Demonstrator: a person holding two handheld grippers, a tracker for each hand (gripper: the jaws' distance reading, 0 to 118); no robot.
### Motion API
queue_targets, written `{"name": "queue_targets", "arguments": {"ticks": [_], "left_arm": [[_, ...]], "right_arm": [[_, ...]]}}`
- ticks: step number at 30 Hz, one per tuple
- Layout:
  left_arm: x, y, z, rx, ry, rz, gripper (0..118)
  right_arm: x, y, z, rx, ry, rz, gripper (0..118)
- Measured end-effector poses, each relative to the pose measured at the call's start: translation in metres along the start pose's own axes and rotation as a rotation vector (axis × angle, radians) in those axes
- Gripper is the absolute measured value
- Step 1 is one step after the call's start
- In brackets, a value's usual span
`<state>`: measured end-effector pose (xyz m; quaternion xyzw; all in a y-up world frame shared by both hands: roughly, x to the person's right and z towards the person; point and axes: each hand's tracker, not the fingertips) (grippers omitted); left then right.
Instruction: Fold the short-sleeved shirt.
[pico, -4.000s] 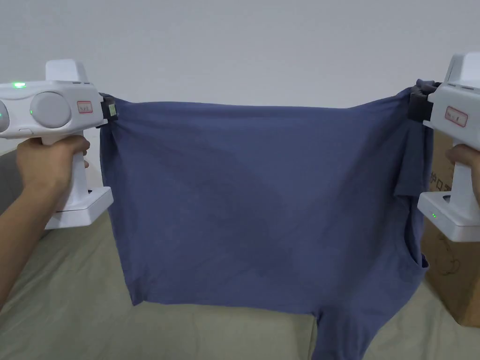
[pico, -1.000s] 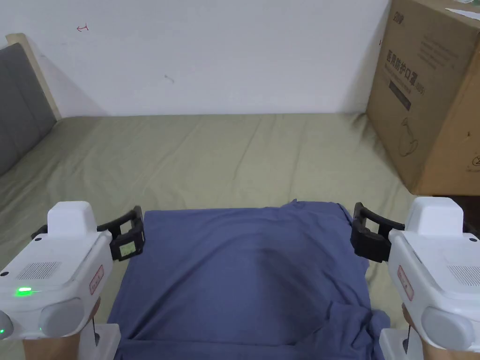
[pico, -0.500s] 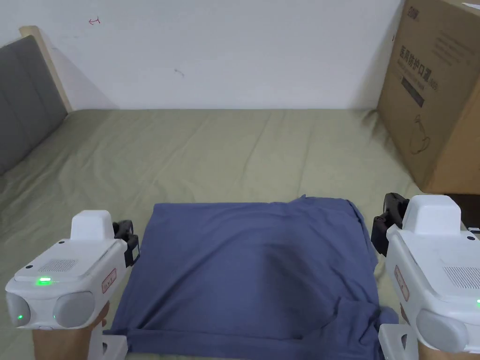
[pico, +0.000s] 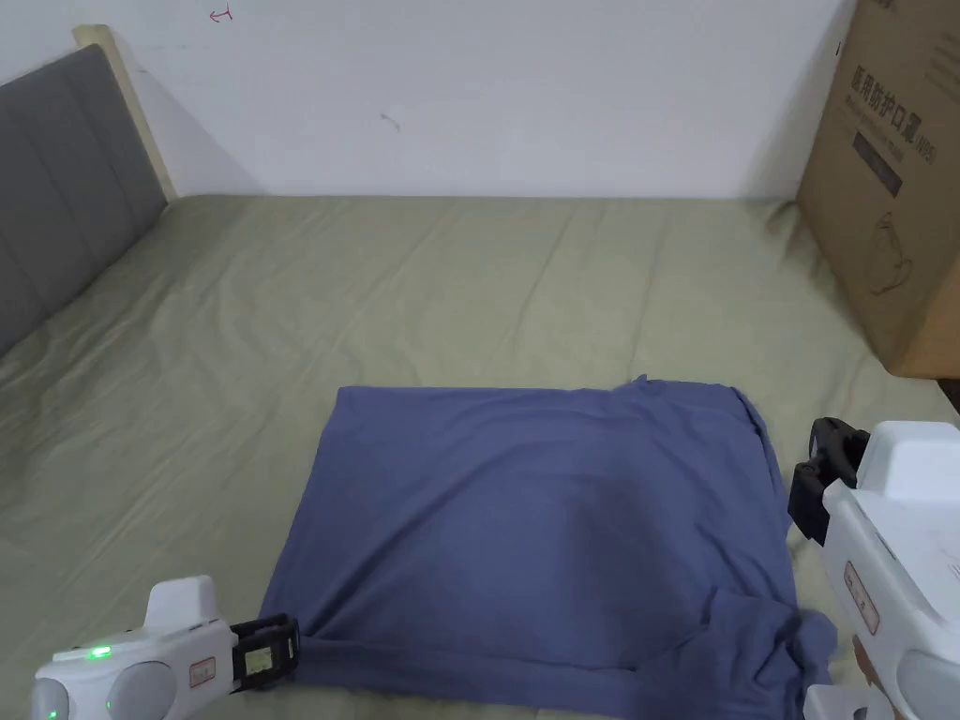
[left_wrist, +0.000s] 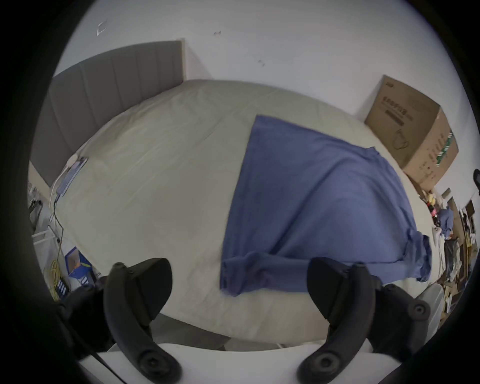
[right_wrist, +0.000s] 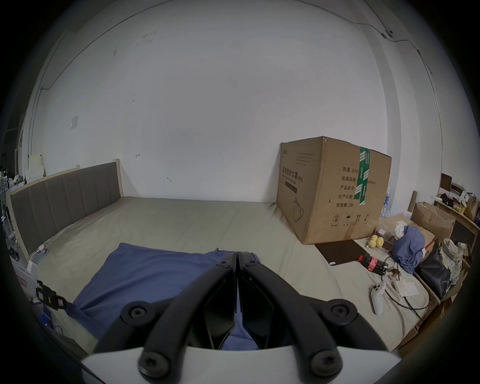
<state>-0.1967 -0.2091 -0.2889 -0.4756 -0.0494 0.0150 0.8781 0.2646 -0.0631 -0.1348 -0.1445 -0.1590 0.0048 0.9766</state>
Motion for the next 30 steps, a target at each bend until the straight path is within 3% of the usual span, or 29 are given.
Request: {"name": "queue_targets", "arguments": {"ticks": [3, 4, 7, 8, 9, 13, 14, 17, 18, 23, 27, 28, 30], "left_arm": [[0.001, 0.000, -0.017, 0.021, 0.014, -0.056, 104], [0.002, 0.001, -0.023, 0.000, 0.024, -0.073, 97], [0.002, 0.000, -0.041, -0.038, -0.007, -0.090, 48], [0.001, -0.001, -0.046, -0.059, -0.023, -0.082, 23], [0.000, -0.002, -0.048, -0.065, -0.063, -0.072, 6], [0.009, -0.004, -0.035, -0.011, -0.051, -0.119, 2], [0.010, -0.003, -0.031, -0.001, -0.043, -0.129, 2], [0.009, 0.000, -0.023, 0.018, -0.054, -0.124, 2], [0.009, 0.002, -0.021, 0.024, -0.056, -0.121, 2], [0.011, 0.003, -0.014, 0.036, -0.063, -0.116, 2], [0.012, 0.003, -0.014, 0.037, -0.056, -0.123, 2], [0.013, 0.003, -0.014, 0.037, -0.054, -0.123, 2], [0.013, 0.004, -0.013, 0.038, -0.052, -0.118, 2]], "right_arm": [[0.001, -0.004, -0.001, -0.016, -0.005, -0.006, 0], [0.003, -0.006, -0.001, -0.022, -0.005, -0.009, 0], [0.005, -0.009, 0.001, -0.036, -0.013, -0.013, 0], [0.007, -0.011, 0.001, -0.042, -0.018, -0.016, 0], [0.009, -0.013, 0.002, -0.050, -0.021, -0.019, 0], [0.023, -0.035, -0.001, -0.167, -0.041, -0.077, 3], [0.025, -0.046, -0.003, -0.211, -0.047, -0.095, 16], [0.031, -0.085, -0.015, -0.404, -0.068, -0.097, 95], [0.031, -0.103, -0.020, -0.475, -0.061, -0.105, 101], [0.031, -0.164, -0.030, -0.646, -0.076, -0.107, 100], [0.027, -0.176, -0.032, -0.663, -0.049, -0.147, 82], [0.027, -0.177, -0.033, -0.663, -0.041, -0.148, 71], [0.030, -0.180, -0.039, -0.662, -0.017, -0.139, 17]]}}
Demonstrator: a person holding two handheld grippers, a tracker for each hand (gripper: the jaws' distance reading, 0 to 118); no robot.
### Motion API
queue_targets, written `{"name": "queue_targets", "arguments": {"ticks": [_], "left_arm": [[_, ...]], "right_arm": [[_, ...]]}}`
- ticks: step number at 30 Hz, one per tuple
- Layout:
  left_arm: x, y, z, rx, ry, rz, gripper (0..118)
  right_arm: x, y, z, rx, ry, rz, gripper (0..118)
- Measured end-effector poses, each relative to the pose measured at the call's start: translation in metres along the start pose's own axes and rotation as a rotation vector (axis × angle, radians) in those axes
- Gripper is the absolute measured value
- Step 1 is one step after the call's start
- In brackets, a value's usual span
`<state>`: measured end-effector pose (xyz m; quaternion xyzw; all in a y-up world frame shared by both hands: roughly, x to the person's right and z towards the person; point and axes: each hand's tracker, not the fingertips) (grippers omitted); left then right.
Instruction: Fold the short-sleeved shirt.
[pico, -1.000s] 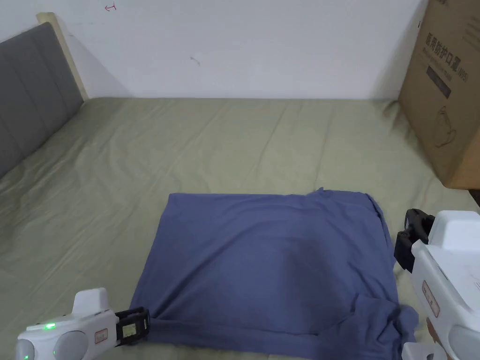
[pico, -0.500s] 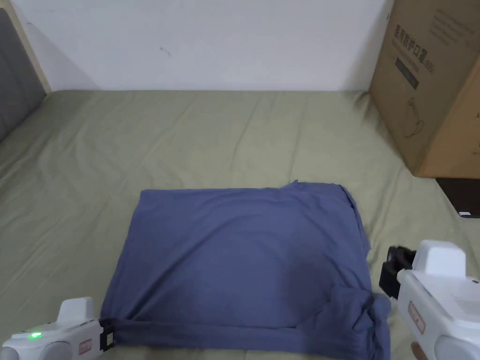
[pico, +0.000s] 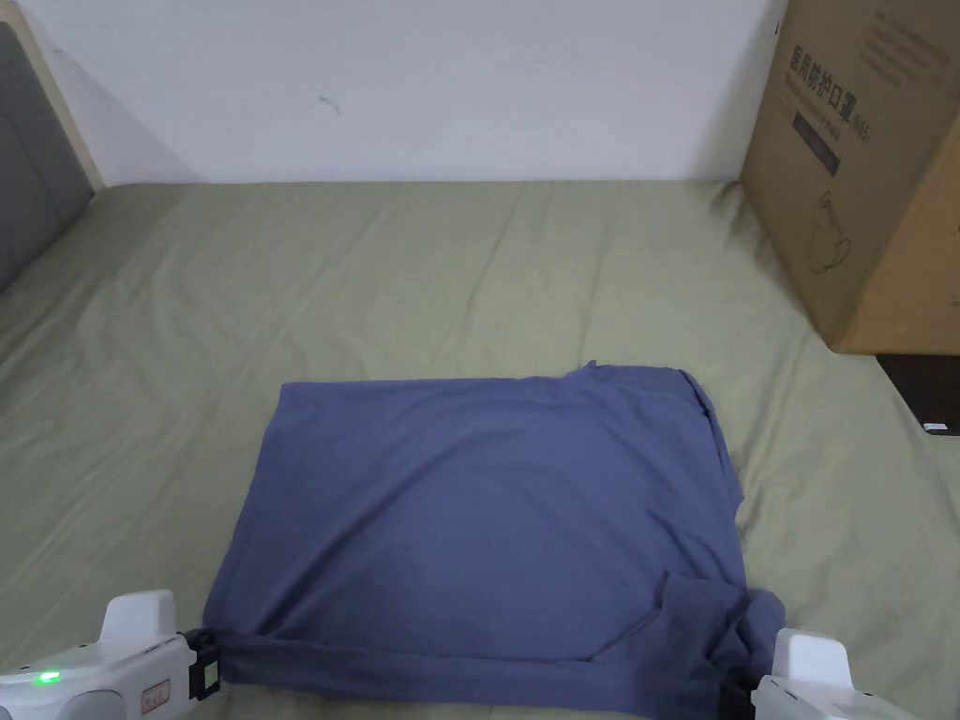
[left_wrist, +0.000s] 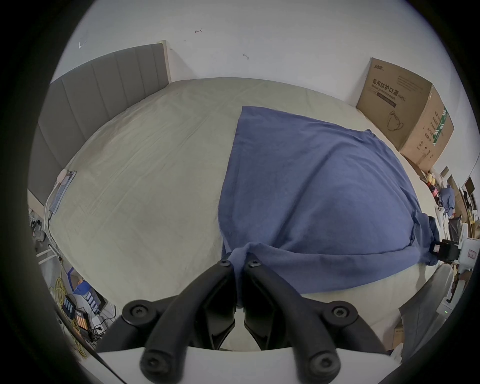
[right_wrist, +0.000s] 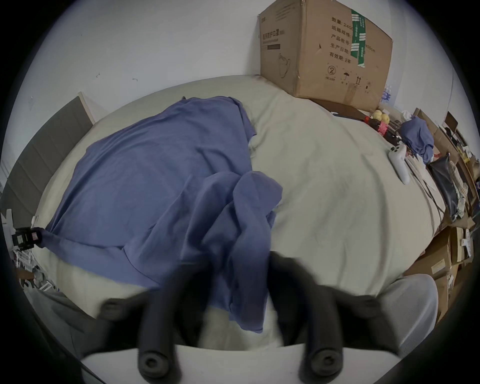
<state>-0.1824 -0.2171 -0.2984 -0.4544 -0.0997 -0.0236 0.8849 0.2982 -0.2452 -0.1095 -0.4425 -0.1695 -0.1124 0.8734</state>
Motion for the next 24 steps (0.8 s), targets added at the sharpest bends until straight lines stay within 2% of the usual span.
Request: {"name": "queue_targets", "arguments": {"ticks": [1, 6, 13, 19, 24], "left_arm": [[0.000, 0.001, 0.000, 0.001, 0.002, 0.003, 2], [0.000, 0.011, 0.010, 0.018, -0.003, 0.040, 2], [-0.003, 0.058, 0.021, 0.116, -0.015, 0.093, 2], [0.008, 0.111, -0.004, 0.152, -0.010, 0.082, 2], [0.018, 0.142, -0.057, 0.103, 0.023, 0.041, 2]], "right_arm": [[0.000, 0.001, -0.001, -0.002, -0.003, 0.017, 3], [0.009, 0.015, 0.019, 0.098, 0.029, 0.019, 2], [0.003, 0.077, 0.042, 0.286, 0.039, 0.064, 2], [-0.003, 0.133, 0.012, 0.319, 0.038, 0.094, 2], [-0.012, 0.168, -0.036, 0.281, 0.008, 0.142, 2]]}}
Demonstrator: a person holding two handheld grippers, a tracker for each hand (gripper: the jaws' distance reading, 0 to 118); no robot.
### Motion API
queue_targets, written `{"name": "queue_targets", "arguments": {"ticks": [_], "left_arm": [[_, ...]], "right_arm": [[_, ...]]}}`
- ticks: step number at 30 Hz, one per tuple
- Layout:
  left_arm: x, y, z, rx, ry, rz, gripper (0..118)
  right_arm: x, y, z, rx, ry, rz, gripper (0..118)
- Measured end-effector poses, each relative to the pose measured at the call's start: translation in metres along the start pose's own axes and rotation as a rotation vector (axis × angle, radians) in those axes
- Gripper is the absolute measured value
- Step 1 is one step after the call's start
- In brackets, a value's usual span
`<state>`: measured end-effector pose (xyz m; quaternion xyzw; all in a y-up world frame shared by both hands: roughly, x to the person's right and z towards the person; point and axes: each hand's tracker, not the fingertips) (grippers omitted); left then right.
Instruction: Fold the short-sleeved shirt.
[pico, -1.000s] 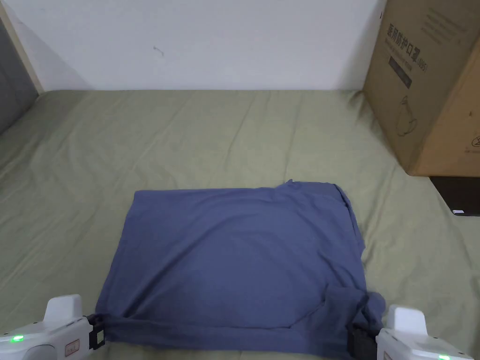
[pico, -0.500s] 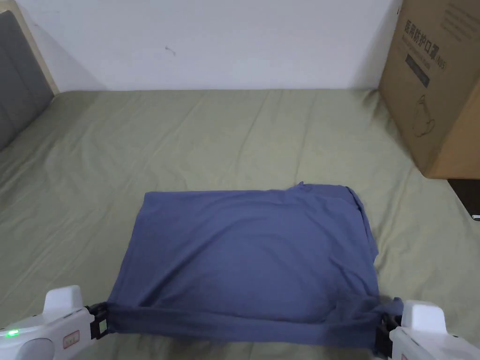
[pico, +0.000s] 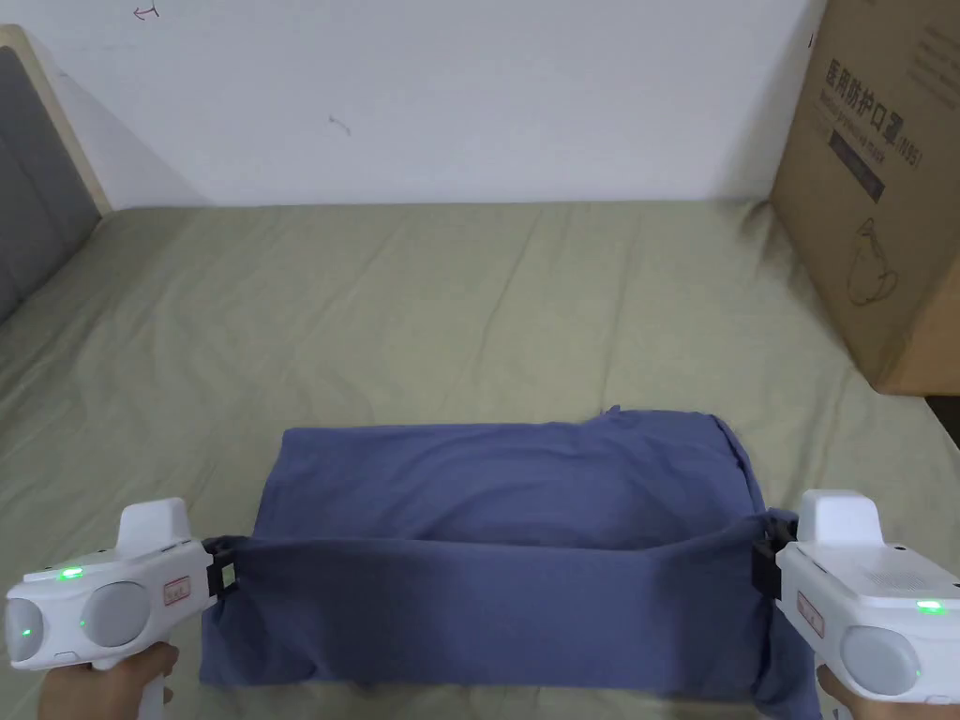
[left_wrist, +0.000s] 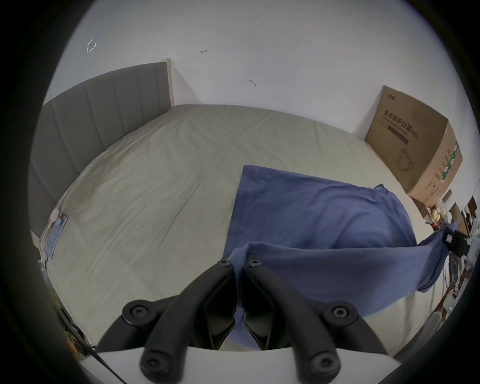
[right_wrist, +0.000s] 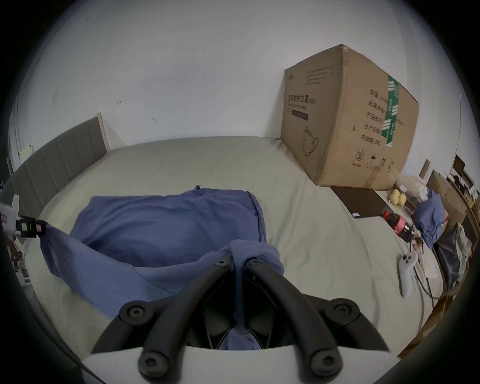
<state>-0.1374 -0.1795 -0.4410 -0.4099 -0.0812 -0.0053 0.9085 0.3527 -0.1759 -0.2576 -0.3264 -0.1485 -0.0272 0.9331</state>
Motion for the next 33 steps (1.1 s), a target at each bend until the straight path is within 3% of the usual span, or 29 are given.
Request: {"name": "queue_targets", "arguments": {"ticks": [7, 16, 17, 18, 19, 20, 21, 22, 25, 33], "left_arm": [[0.010, 0.002, -0.077, -0.137, 0.048, -0.065, 2], [0.017, -0.003, -0.102, -0.210, 0.053, -0.096, 3], [0.016, 0.000, -0.099, -0.213, 0.046, -0.084, 13], [0.016, 0.004, -0.093, -0.214, 0.034, -0.063, 24], [0.015, 0.007, -0.087, -0.209, 0.038, -0.043, 43], [0.015, 0.010, -0.079, -0.186, 0.039, -0.013, 76], [0.016, 0.014, -0.068, -0.157, 0.030, 0.002, 96], [0.015, 0.018, -0.056, -0.118, 0.013, 0.016, 109], [0.023, 0.032, -0.008, 0.038, -0.022, 0.014, 113], [0.048, 0.042, 0.125, 0.422, -0.042, -0.010, 112]], "right_arm": [[-0.003, -0.004, -0.072, -0.153, -0.028, 0.005, 2], [0.003, -0.024, -0.101, -0.278, -0.040, -0.115, 4], [0.003, -0.021, -0.096, -0.266, -0.039, -0.117, 14], [0.001, -0.017, -0.088, -0.251, -0.042, -0.114, 32], [0.001, -0.013, -0.081, -0.234, -0.053, -0.109, 55], [-0.004, -0.004, -0.064, -0.208, -0.062, -0.103, 80], [-0.005, 0.003, -0.052, -0.163, -0.059, -0.097, 89], [-0.005, 0.010, -0.040, -0.130, -0.062, -0.087, 90], [0.008, 0.028, -0.008, -0.009, -0.049, -0.055, 90], [-0.011, 0.069, 0.124, 0.347, -0.034, 0.011, 90]]}}
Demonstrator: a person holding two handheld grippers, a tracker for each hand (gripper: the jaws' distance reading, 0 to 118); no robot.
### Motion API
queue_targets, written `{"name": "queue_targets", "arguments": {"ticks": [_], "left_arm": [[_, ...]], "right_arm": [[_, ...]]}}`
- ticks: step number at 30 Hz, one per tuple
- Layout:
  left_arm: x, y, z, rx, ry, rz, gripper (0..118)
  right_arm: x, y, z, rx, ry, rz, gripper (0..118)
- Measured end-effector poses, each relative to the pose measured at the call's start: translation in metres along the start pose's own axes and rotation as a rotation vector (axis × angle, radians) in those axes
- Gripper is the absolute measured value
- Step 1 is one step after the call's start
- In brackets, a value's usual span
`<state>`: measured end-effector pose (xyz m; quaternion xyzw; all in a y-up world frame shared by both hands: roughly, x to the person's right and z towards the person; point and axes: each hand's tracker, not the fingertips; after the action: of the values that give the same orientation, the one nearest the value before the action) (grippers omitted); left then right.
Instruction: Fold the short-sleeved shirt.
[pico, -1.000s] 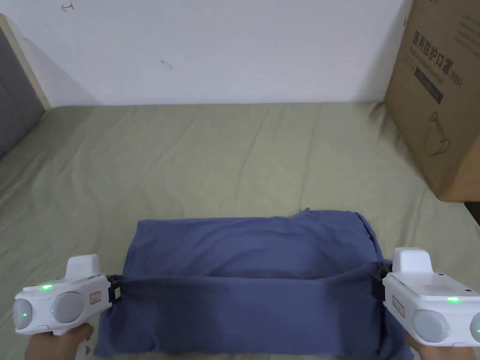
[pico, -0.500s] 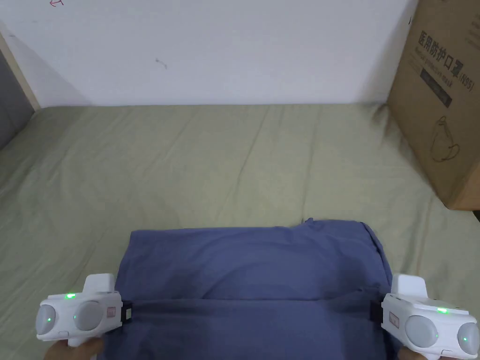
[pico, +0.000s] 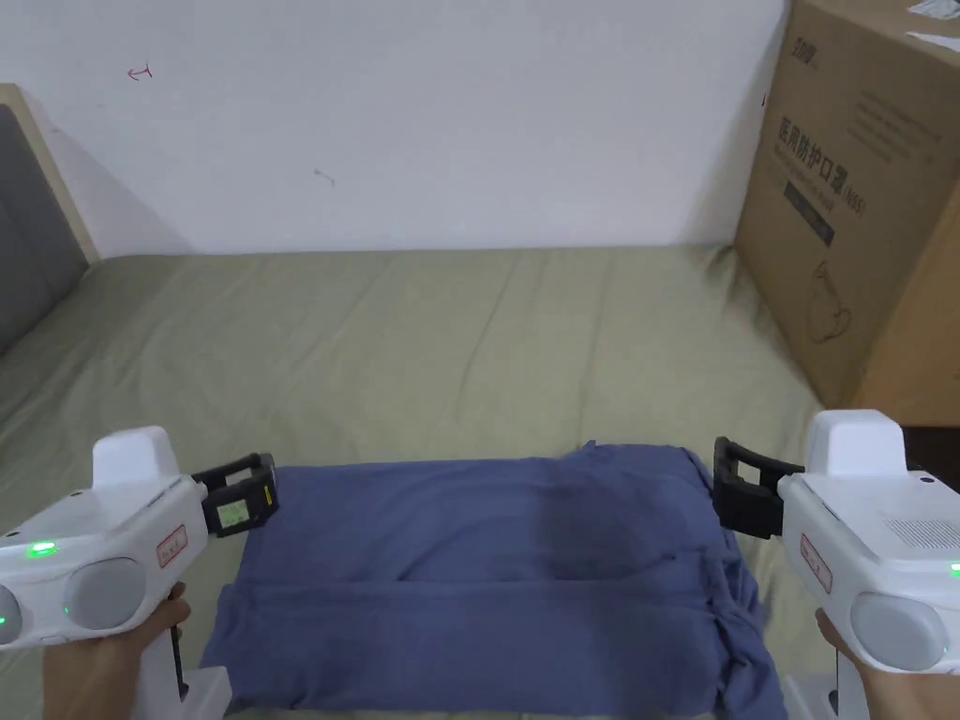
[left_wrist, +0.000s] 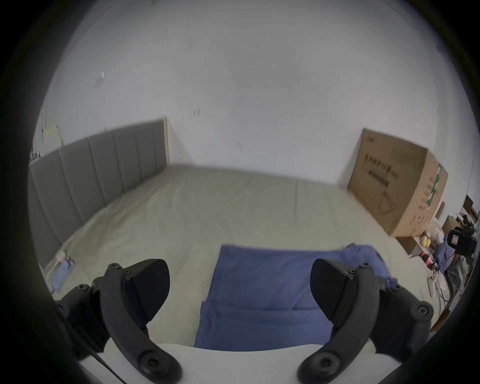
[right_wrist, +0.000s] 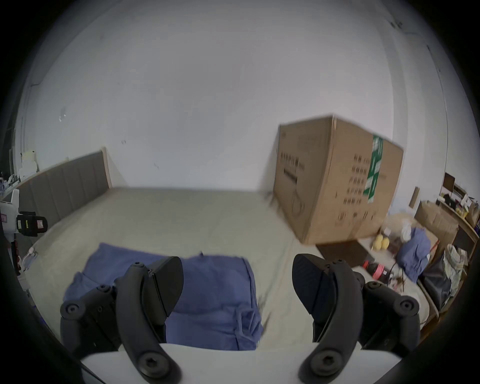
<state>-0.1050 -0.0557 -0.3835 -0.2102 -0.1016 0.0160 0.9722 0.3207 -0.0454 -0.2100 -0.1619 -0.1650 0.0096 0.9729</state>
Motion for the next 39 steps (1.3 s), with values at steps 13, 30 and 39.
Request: {"name": "queue_targets", "arguments": {"ticks": [13, 30, 39], "left_arm": [[0.027, -0.013, 0.078, 0.200, -0.027, -0.048, 0], [-0.039, -0.079, -0.024, -0.341, 0.012, 0.023, 0], [-0.064, -0.144, -0.071, -0.587, 0.084, 0.045, 109]], "right_arm": [[-0.030, 0.010, 0.074, 0.186, -0.067, 0.057, 1], [-0.033, 0.001, 0.045, 0.117, -0.037, 0.029, 1], [-0.036, -0.022, 0.012, 0.017, -0.045, 0.019, 1]]}}
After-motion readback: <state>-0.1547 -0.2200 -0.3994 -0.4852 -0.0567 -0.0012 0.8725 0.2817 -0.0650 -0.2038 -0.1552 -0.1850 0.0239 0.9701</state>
